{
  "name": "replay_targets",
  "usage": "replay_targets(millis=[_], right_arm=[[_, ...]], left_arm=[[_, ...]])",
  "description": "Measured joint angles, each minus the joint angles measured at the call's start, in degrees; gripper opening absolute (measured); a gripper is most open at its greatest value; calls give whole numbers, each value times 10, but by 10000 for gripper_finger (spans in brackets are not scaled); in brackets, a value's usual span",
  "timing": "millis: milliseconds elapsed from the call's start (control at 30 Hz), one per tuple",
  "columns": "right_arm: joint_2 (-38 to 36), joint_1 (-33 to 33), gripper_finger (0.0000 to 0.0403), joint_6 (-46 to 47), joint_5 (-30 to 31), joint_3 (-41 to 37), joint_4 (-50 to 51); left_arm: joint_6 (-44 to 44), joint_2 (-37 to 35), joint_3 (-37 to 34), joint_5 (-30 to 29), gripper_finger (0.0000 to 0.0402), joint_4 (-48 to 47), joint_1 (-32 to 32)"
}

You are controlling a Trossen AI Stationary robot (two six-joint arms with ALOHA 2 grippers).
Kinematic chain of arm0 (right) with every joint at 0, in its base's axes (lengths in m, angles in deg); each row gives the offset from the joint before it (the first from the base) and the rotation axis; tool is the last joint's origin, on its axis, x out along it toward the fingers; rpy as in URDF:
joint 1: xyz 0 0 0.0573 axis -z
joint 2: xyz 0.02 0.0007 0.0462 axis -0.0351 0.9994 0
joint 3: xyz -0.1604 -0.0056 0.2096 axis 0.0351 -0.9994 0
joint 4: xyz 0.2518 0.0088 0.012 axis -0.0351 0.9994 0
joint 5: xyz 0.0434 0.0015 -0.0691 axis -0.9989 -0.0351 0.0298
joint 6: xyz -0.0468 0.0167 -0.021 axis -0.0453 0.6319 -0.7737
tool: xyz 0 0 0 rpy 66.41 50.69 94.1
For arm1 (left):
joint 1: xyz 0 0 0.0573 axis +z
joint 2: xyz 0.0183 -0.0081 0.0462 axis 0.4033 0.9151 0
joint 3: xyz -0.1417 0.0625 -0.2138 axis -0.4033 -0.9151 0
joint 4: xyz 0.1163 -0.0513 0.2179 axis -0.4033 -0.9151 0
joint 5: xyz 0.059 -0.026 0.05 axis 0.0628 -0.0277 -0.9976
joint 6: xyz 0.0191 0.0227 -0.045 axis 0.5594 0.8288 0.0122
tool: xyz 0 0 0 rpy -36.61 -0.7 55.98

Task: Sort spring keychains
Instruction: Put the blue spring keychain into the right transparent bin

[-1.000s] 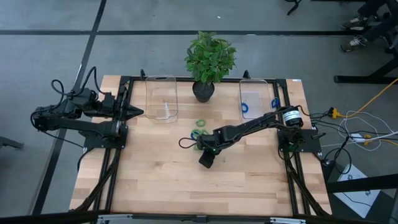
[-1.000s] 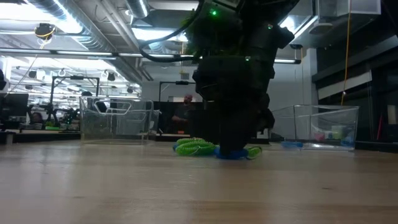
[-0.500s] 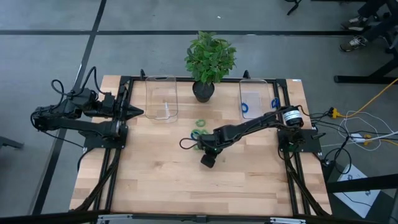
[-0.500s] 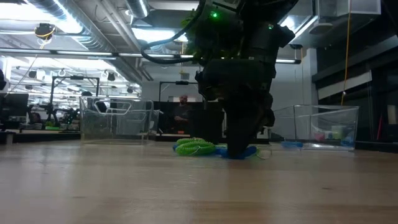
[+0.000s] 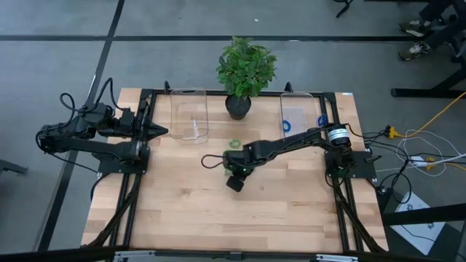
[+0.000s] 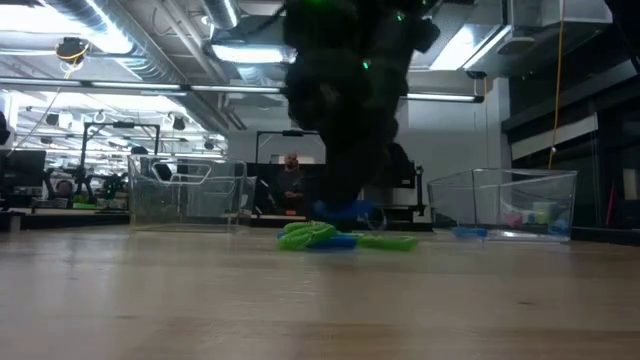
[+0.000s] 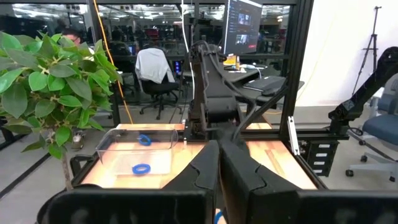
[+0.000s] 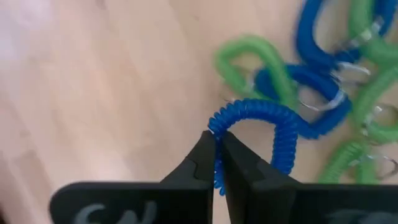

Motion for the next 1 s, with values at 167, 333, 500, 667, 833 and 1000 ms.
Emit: replay_targets(millis=[167,333,500,667,833,1000], right_arm=[[0,0,14,-2,-2,52,18],[-2,0,13,-23,0,118,51],[-2,-1,13,-66,27,188,99],[-3,0,13,-120,45,253,145],[-3,1,13,-185,46,301,199],[-4,10,15,-235,58,328,302]], left_arm=[[0,0,0,0,11,0,0],[0,0,0,0,11,0,0],[0,0,0,0,8,0,0],[0,0,0,0,13,0,0],[0,0,0,0,9,0,0],[0,0,0,0,10,0,0]])
